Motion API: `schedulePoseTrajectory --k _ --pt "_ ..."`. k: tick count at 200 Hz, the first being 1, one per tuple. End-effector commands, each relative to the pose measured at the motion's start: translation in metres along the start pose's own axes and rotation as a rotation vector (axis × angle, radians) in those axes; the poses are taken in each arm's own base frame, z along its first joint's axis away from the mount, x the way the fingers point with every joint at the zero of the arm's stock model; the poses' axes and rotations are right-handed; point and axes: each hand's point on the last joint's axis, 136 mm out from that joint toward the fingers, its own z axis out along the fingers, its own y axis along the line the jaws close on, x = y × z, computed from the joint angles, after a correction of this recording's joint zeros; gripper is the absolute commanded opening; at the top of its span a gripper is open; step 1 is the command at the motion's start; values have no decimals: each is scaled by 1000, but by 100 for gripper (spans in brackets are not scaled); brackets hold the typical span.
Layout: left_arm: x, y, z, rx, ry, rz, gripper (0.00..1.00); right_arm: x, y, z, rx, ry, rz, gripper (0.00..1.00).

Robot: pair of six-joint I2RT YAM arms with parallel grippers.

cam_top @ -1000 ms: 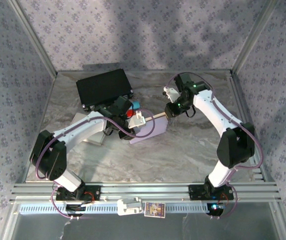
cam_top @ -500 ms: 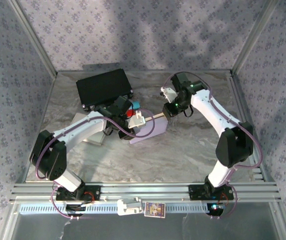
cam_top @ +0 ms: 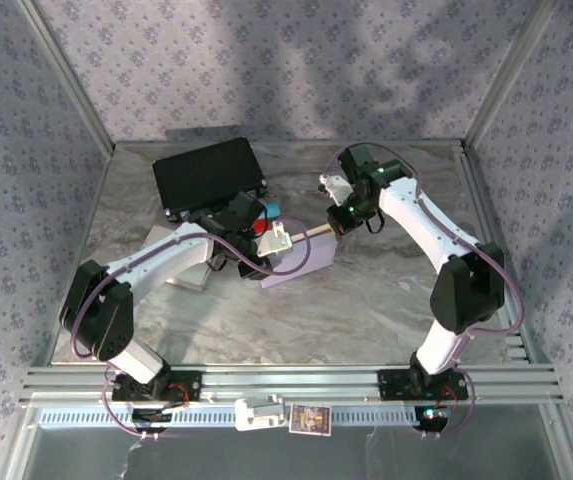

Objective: Fold the paper box

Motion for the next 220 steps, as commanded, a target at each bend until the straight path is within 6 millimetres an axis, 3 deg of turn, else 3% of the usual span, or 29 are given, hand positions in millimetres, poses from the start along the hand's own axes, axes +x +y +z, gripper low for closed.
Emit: schedulePoseTrajectory --k 1,95,148,220 --pt "4 -3 -4 17 7 -2 39 0 0 -8 15 35 30 0" --pt "11 11 -5 -52 71 -17 34 20 19 -7 -75 190 209 0" --pt "15 13 -4 -58 105 -20 32 17 23 -11 -87 219 287 0" --pt "-6 19 -3 -52 64 -87 46 16 23 0 -33 139 269 0"
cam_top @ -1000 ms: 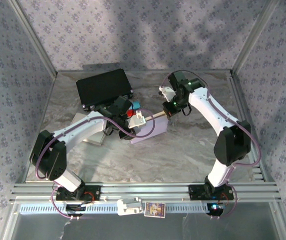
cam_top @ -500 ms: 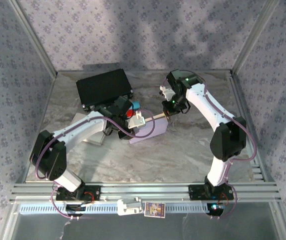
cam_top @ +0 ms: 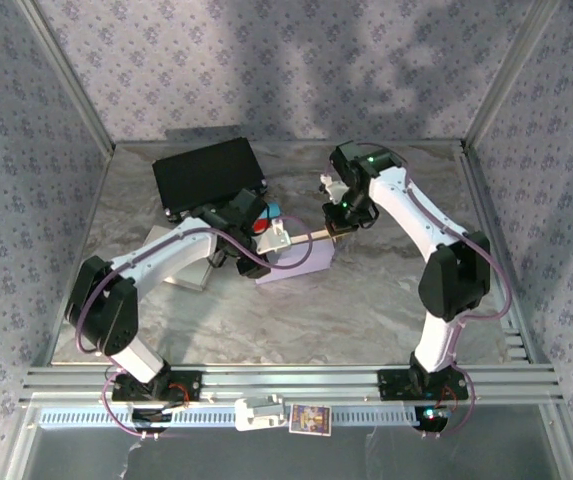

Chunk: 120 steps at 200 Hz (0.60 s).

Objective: Fold the paper box

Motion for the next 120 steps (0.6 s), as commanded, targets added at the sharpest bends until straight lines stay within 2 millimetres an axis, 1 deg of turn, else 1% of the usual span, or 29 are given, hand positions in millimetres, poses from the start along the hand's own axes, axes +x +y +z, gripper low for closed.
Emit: schedulePoseTrajectory --k 1,38,72,120 --pt "-13 8 -3 -13 -22 -45 47 4 5 -1 11 -22 21 0" --pt "-27 5 -5 -5 -50 -29 50 4 6 1 15 -40 23 0" --pt "-42 -5 4 12 -41 14 50 1 8 1 6 -51 24 0" --pt "-53 -7 11 20 -46 17 40 2 13 2 -25 -62 45 0"
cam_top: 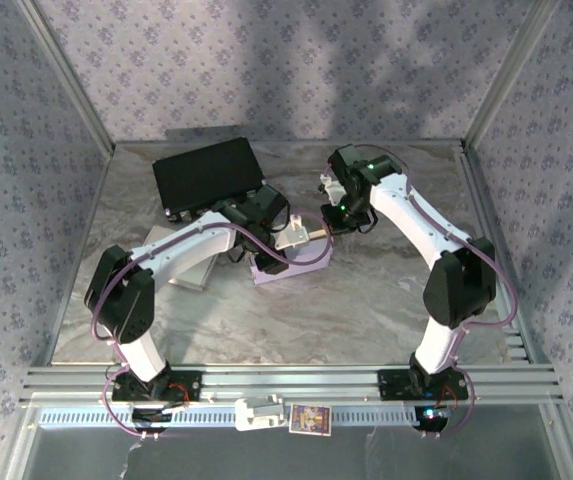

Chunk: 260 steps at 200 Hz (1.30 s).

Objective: Fold the paper box

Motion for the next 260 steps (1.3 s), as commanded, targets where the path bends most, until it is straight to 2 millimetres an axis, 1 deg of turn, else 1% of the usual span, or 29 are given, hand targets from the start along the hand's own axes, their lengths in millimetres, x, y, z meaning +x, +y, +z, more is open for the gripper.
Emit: schedulePoseTrajectory --k 1,24,46,61,79,83,93,102,109,119,132,148,172,189,239,260 --pt "-13 1 0 6 -25 -2 40 7 8 -1 -38 7 25 0" --pt "-15 1 0 13 -27 4 34 8 9 -3 -47 3 31 0" --pt "-13 -1 0 21 -18 13 34 11 14 -7 -90 28 61 0" --pt "-10 -2 0 27 -10 15 34 7 12 -11 -94 17 60 0" --pt "-9 -2 -1 31 -12 15 34 10 12 -12 -90 31 51 0" --pt "-9 -2 -1 31 -12 15 34 10 10 -13 -82 24 46 6" --pt "-8 -2 -1 31 -10 18 34 11 8 -16 -66 -8 48 24" --pt "-8 -1 -1 29 -10 18 34 9 5 -21 -57 -63 57 35" --pt "-7 -1 -1 30 -9 21 34 8 2 -25 -52 -104 90 40" --pt "-7 -1 -1 30 -10 26 34 6 0 -32 -68 -160 134 46" --pt "-8 -1 -2 30 -12 29 34 8 1 -30 -122 -193 206 50" --pt "-7 0 -1 31 -9 31 34 12 2 -22 -151 -184 267 51" --pt "-7 -1 -1 33 -8 30 34 3 2 -12 -176 -185 310 51" --pt "-7 -1 -1 33 -8 32 34 1 2 -4 -151 -153 295 50" --pt "-7 -1 -1 36 -6 33 36 5 -16 17 -38 -99 244 48" --pt "-7 -1 -1 35 -6 36 36 6 -19 26 -8 -81 226 40"
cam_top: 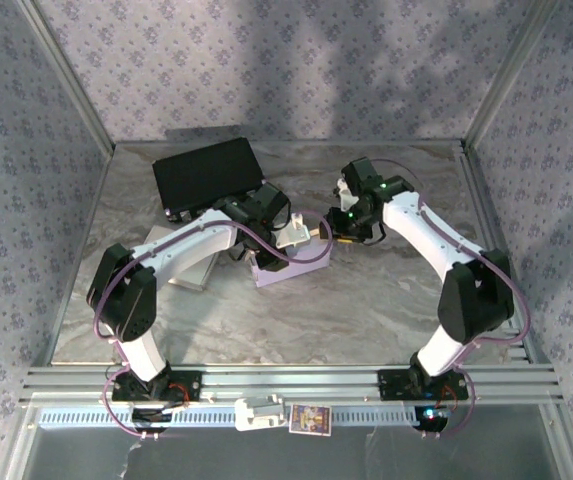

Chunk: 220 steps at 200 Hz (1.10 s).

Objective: Fold the paper box

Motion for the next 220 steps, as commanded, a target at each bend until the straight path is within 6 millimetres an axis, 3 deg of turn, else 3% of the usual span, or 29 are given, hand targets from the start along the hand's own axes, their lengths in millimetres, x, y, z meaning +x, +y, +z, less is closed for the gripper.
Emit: schedulePoseTrajectory --k 1,34,92,111,169,201,220 --pt "-4 -1 -1 22 -5 21 36 0 -12 10 89 20 -34 39" --pt "-3 0 -1 19 -5 21 36 7 -8 6 108 21 -75 38" --pt "-4 0 -2 22 -5 30 33 -1 -3 -48 143 -91 -188 48" --pt "-3 -1 -2 25 -3 30 33 -4 0 -57 117 -104 -265 48" --pt "-4 -1 0 31 -3 32 33 -13 -8 -39 139 -10 -414 44" --pt "-4 -1 0 31 -1 32 33 -15 4 -34 105 3 -492 42" --pt "-3 -1 0 32 1 33 33 -15 -1 -27 127 32 -490 41"
